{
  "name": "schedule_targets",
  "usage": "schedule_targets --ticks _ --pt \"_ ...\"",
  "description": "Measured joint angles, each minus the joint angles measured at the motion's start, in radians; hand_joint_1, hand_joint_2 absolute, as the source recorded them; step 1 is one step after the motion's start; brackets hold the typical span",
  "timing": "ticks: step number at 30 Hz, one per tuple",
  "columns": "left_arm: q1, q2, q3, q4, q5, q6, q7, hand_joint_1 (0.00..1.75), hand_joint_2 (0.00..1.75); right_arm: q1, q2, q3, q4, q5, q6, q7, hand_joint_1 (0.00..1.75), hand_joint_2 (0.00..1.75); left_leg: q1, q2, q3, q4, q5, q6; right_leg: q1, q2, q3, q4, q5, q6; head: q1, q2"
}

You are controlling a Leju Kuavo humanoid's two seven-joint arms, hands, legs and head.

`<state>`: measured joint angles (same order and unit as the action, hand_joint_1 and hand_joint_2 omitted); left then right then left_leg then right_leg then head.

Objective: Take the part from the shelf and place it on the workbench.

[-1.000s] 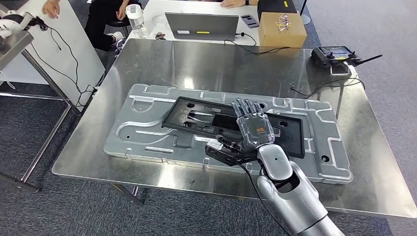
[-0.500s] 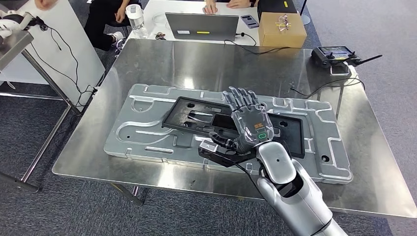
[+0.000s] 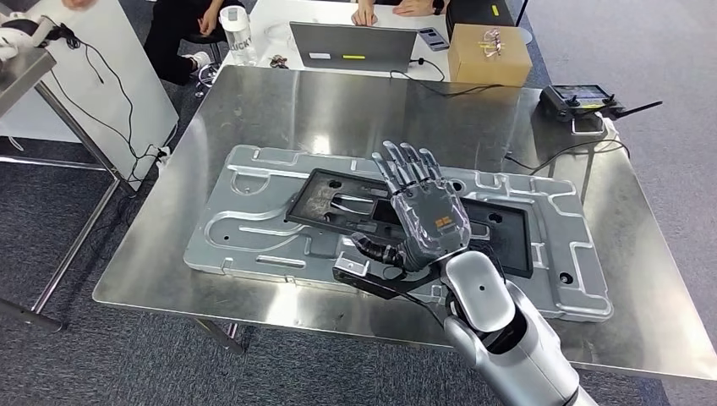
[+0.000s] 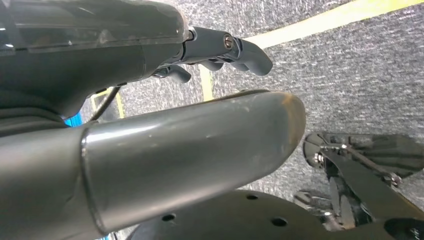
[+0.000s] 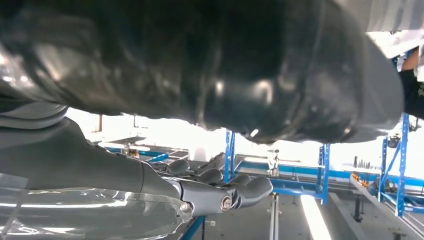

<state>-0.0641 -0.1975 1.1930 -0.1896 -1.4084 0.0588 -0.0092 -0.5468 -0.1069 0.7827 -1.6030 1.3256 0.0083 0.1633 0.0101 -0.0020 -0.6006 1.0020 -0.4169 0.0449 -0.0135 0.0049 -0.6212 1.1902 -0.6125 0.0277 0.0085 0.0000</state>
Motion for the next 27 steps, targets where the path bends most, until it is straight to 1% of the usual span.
schedule_targets --ticks 1,2,3,4,5,6,7,8,9,10,11,12,13,14,15,16,17,18,19,20,21,22,23,24,25,26,27 --pt "0.000 0.000 0.000 0.000 -0.002 -0.001 0.001 0.00 0.00 0.004 -0.005 0.002 -0.004 0.001 -0.001 -0.001 0.00 0.00 0.000 0.000 -0.001 0.001 0.000 0.000 -0.003 0.000 -0.025 0.052 -0.020 0.003 0.000 0.000" --pt "0.001 -0.001 0.000 0.000 -0.004 -0.002 0.003 0.00 0.00 0.009 -0.010 0.005 -0.008 0.002 -0.001 -0.001 0.00 0.00 0.001 0.000 -0.002 0.002 0.000 0.000 -0.007 0.000 -0.037 0.078 -0.019 0.007 0.000 0.000" --pt "0.001 -0.001 0.000 0.000 -0.006 -0.002 0.004 0.00 0.00 0.012 -0.013 0.007 -0.013 0.002 -0.001 -0.002 0.00 0.00 0.002 0.000 -0.003 0.005 -0.001 -0.001 -0.011 -0.001 -0.033 0.069 0.001 0.010 0.000 0.000" --pt "0.001 -0.002 0.000 0.000 -0.007 -0.003 0.005 0.00 0.00 0.012 -0.016 0.009 -0.017 0.003 -0.001 -0.002 0.00 0.00 0.004 0.000 -0.005 0.009 -0.002 -0.003 -0.015 -0.002 -0.011 0.026 0.035 0.014 0.000 0.000" --pt "0.001 -0.003 0.000 0.000 -0.008 -0.003 0.005 0.00 0.00 0.012 -0.019 0.011 -0.022 0.003 -0.001 -0.002 0.00 0.00 0.006 0.000 -0.007 0.014 -0.004 -0.007 -0.019 -0.003 0.020 -0.038 0.067 0.017 0.000 0.000" --pt "0.001 -0.003 0.000 0.000 -0.008 -0.003 0.006 0.00 0.00 0.012 -0.022 0.013 -0.027 0.004 -0.001 -0.003 0.00 0.00 0.007 -0.001 -0.011 0.020 -0.006 -0.013 -0.019 -0.003 0.049 -0.093 0.091 0.017 0.000 0.000" --pt "0.001 -0.003 0.000 0.000 -0.008 -0.003 0.006 0.00 0.00 0.011 -0.024 0.015 -0.031 0.004 -0.001 -0.003 0.00 0.00 0.007 -0.002 -0.014 0.025 -0.006 -0.020 -0.017 -0.002 0.067 -0.132 0.105 0.015 0.000 0.000" --pt "0.001 -0.004 0.000 0.000 -0.008 -0.003 0.005 0.00 0.00 0.011 -0.027 0.017 -0.035 0.004 -0.001 -0.004 0.00 0.00 0.006 -0.003 -0.017 0.028 -0.005 -0.027 -0.014 -0.001 0.073 -0.149 0.108 0.009 -0.001 0.000" --pt "0.001 -0.004 0.000 0.000 -0.009 -0.003 0.005 0.00 0.00 0.011 -0.030 0.019 -0.039 0.004 -0.001 -0.004 0.00 0.00 0.005 -0.004 -0.019 0.028 -0.001 -0.035 -0.010 0.002 0.070 -0.148 0.110 0.002 -0.001 0.000" --pt "0.002 -0.004 0.000 0.000 -0.009 -0.003 0.005 0.00 0.00 0.011 -0.033 0.020 -0.043 0.004 -0.001 -0.005 0.00 0.00 0.006 -0.004 -0.021 0.028 0.003 -0.043 -0.010 0.002 0.065 -0.149 0.115 -0.008 -0.001 0.000" --pt "0.002 -0.005 0.000 0.000 -0.009 -0.003 0.005 0.00 0.00 0.010 -0.035 0.020 -0.046 0.004 -0.001 -0.005 0.00 0.00 0.007 -0.004 -0.025 0.031 -0.002 -0.049 -0.010 0.001 0.061 -0.153 0.119 -0.018 -0.001 0.000" --pt "0.003 -0.005 0.000 0.000 -0.010 -0.003 0.005 0.00 0.00 0.010 -0.037 0.021 -0.051 0.004 -0.001 -0.006 0.00 0.00 0.009 -0.004 -0.032 0.044 -0.019 -0.055 -0.011 0.000 0.056 -0.155 0.127 -0.028 -0.002 0.000" --pt "0.003 -0.005 0.000 0.000 -0.010 -0.003 0.005 0.00 0.00 0.011 -0.041 0.021 -0.055 0.003 -0.001 -0.007 0.00 0.00 0.011 -0.003 -0.044 0.077 -0.052 -0.058 -0.012 -0.002 0.049 -0.158 0.134 -0.038 -0.002 0.000" --pt "0.003 -0.005 0.000 0.000 -0.011 -0.003 0.006 0.00 0.00 0.012 -0.046 0.021 -0.060 0.002 -0.001 -0.008 0.00 0.00 0.013 -0.002 -0.062 0.130 -0.097 -0.061 -0.011 -0.005 0.041 -0.158 0.141 -0.045 -0.002 0.000" --pt "0.003 -0.005 0.000 0.000 -0.011 -0.003 0.007 0.00 0.00 0.015 -0.054 0.021 -0.067 0.000 -0.002 -0.008 0.00 0.00 0.013 -0.002 -0.081 0.195 -0.142 -0.064 -0.009 -0.006 0.032 -0.158 0.148 -0.049 -0.002 0.000" --pt "0.003 -0.005 0.000 0.000 -0.011 -0.003 0.008 0.00 0.00 0.020 -0.062 0.021 -0.073 -0.001 -0.002 -0.009 0.00 0.00 0.013 -0.002 -0.097 0.257 -0.176 -0.066 -0.006 -0.008 0.022 -0.157 0.155 -0.051 -0.002 0.000" --pt "0.003 -0.005 0.000 0.000 -0.011 -0.003 0.009 0.00 0.00 0.025 -0.071 0.021 -0.080 -0.001 -0.002 -0.009 0.00 0.00 0.013 -0.002 -0.100 0.297 -0.190 -0.067 -0.004 -0.009 0.011 -0.156 0.162 -0.051 -0.002 0.000" --pt "0.003 -0.005 0.000 0.000 -0.012 -0.003 0.010 0.00 0.00 0.029 -0.078 0.021 -0.086 -0.002 -0.002 -0.009 0.00 0.00 0.013 -0.002 -0.087 0.302 -0.184 -0.066 -0.002 -0.010 0.001 -0.154 0.169 -0.051 -0.002 0.000" --pt "0.003 -0.005 0.000 0.000 -0.012 -0.003 0.010 0.00 0.00 0.032 -0.084 0.021 -0.092 -0.002 -0.002 -0.009 0.00 0.00 0.013 -0.002 -0.055 0.270 -0.162 -0.064 -0.001 -0.010 -0.009 -0.152 0.175 -0.049 -0.002 0.000" --pt "0.002 -0.005 0.000 0.000 -0.012 -0.003 0.010 0.00 0.00 0.033 -0.088 0.021 -0.097 -0.002 -0.002 -0.009 0.00 0.00 0.013 -0.002 -0.008 0.208 -0.137 -0.060 -0.001 -0.009 -0.018 -0.149 0.181 -0.047 -0.002 0.000" --pt "0.001 -0.005 0.000 0.000 -0.012 -0.003 0.010 0.00 0.00 0.034 -0.092 0.021 -0.102 -0.002 -0.002 -0.009 0.00 0.00 0.011 -0.003 0.043 0.134 -0.123 -0.055 0.001 -0.008 -0.026 -0.145 0.187 -0.043 -0.002 0.000" --pt "0.000 -0.005 0.000 0.000 -0.011 -0.003 0.010 0.00 0.00 0.035 -0.096 0.021 -0.107 -0.002 -0.002 -0.009 0.00 0.00 0.008 -0.003 0.082 0.074 -0.114 -0.050 0.001 -0.007 -0.031 -0.144 0.193 -0.038 -0.001 0.000" --pt "-0.001 -0.006 0.000 0.000 -0.012 -0.003 0.010 0.00 0.00 0.035 -0.099 0.022 -0.111 -0.002 -0.003 -0.009 0.00 0.00 0.005 -0.004 0.104 0.033 -0.114 -0.046 0.002 -0.007 -0.034 -0.143 0.199 -0.031 -0.001 0.000" --pt "-0.002 -0.006 0.000 0.000 -0.012 -0.003 0.010 0.00 0.00 0.036 -0.102 0.022 -0.115 -0.002 -0.003 -0.009 0.00 0.00 0.001 -0.004 0.109 0.017 -0.116 -0.042 0.001 -0.008 -0.036 -0.145 0.207 -0.024 -0.001 0.000" --pt "-0.001 -0.006 0.000 0.000 -0.012 -0.003 0.011 0.00 0.00 0.036 -0.104 0.022 -0.117 -0.002 -0.004 -0.010 0.00 0.00 0.000 -0.005 0.103 0.014 -0.108 -0.036 0.001 -0.007 -0.035 -0.149 0.216 -0.017 0.000 0.000" --pt "-0.001 -0.007 0.000 0.000 -0.012 -0.003 0.011 0.00 0.00 0.037 -0.107 0.022 -0.118 -0.003 -0.004 -0.010 0.00 0.00 0.001 -0.002 0.099 0.009 -0.099 -0.030 0.000 -0.006 -0.037 -0.150 0.218 -0.010 -0.001 0.000" --pt "-0.002 -0.007 0.000 0.000 -0.012 -0.003 0.011 0.00 0.00 0.038 -0.111 0.022 -0.120 -0.003 -0.005 -0.010 0.00 0.00 0.003 0.000 0.093 0.005 -0.088 -0.021 -0.001 -0.005 -0.042 -0.144 0.205 -0.005 0.000 0.000"
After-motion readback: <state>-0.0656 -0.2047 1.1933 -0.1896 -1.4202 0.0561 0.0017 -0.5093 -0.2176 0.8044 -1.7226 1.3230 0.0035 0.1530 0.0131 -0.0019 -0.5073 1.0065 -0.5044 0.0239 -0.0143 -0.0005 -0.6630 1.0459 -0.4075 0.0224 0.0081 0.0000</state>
